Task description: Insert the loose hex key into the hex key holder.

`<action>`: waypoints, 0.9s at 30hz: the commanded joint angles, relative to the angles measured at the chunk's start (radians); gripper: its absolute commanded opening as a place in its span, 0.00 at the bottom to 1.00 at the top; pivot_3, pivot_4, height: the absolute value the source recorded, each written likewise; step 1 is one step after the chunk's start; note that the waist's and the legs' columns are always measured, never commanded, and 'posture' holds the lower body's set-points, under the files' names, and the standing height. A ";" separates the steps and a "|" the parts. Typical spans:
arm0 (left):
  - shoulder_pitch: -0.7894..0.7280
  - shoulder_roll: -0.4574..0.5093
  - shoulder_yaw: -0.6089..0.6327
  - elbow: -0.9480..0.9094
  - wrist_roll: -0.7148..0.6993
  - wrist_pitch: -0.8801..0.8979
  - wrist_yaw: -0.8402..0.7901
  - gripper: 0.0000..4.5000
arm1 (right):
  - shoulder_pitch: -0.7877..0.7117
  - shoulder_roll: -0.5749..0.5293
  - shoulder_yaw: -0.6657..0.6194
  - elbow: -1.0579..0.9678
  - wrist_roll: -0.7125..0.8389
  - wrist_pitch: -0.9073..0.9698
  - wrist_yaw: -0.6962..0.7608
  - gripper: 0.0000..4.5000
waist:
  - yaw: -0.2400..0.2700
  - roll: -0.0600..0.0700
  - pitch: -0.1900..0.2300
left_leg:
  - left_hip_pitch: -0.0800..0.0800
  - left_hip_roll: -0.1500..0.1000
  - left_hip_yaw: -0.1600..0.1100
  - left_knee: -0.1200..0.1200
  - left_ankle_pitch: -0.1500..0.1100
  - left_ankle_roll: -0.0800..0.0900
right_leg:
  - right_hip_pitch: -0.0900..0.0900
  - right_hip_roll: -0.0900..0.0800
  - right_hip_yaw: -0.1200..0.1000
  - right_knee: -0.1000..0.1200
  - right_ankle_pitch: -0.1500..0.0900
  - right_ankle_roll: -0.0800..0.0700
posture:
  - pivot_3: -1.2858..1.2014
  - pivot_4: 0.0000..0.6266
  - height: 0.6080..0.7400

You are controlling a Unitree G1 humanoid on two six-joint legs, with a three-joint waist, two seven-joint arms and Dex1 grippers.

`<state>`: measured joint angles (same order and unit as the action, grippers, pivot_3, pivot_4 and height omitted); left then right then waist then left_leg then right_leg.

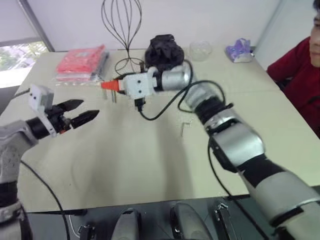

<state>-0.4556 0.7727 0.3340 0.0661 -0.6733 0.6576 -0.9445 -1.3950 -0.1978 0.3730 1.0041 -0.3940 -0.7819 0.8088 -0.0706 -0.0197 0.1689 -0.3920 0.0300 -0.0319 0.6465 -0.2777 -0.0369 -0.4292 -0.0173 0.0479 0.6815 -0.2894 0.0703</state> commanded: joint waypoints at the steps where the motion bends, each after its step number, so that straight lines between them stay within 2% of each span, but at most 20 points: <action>1: -0.134 -0.042 -0.070 0.141 0.019 -0.051 -0.085 1.00 | 0.035 -0.072 0.037 -0.110 -0.053 -0.115 -0.041 0.23 | 0.001 0.000 0.000 | 0.000 0.000 0.000 0.000 0.000 0.000 | 0.000 0.000 0.000 0.000 0.000 0.000 | 0.52 0.24 1.00; 6: -0.302 -0.102 -0.180 0.276 0.048 -0.059 -0.217 1.00 | 0.100 -0.158 0.063 -0.161 -0.138 -0.146 -0.147 0.23 | 0.000 0.000 0.000 | 0.000 0.001 0.002 0.001 0.002 -0.003 | -0.001 0.002 0.002 0.001 0.000 0.000 | 0.52 0.24 1.00; 11: -0.410 -0.153 -0.257 0.390 0.106 -0.098 -0.299 1.00 | 0.132 -0.181 0.055 -0.190 -0.144 -0.105 -0.196 0.23 | -0.002 0.000 0.000 | 0.000 0.001 0.003 0.001 0.003 -0.004 | -0.002 0.004 0.003 0.001 0.000 0.000 | 0.52 0.24 1.00; 21: -0.549 -0.213 -0.268 0.624 0.186 -0.185 -0.373 1.00 | 0.164 -0.196 0.042 -0.287 -0.110 -0.041 -0.209 0.23 | 0.001 0.000 0.000 | 0.000 0.001 0.002 0.002 0.003 -0.004 | -0.001 0.004 0.003 0.002 0.000 0.000 | 0.52 0.24 1.00; 27: -0.584 -0.224 -0.264 0.676 0.207 -0.202 -0.406 1.00 | 0.171 -0.198 0.045 -0.312 -0.101 -0.020 -0.212 0.23 | 0.000 0.000 0.000 | 0.000 0.001 0.002 0.002 0.003 -0.004 | -0.001 0.004 0.003 0.002 0.000 0.000 | 0.52 0.24 1.00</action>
<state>-1.0057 0.5441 0.0521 0.7470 -0.4658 0.4723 -1.3363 -1.2156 -0.3888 0.4469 0.7394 -0.5242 -0.8077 0.6128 -0.0701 -0.0196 0.1690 -0.3920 0.0312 -0.0299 0.6483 -0.2748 -0.0413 -0.4308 -0.0134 0.0507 0.6831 -0.2895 0.0702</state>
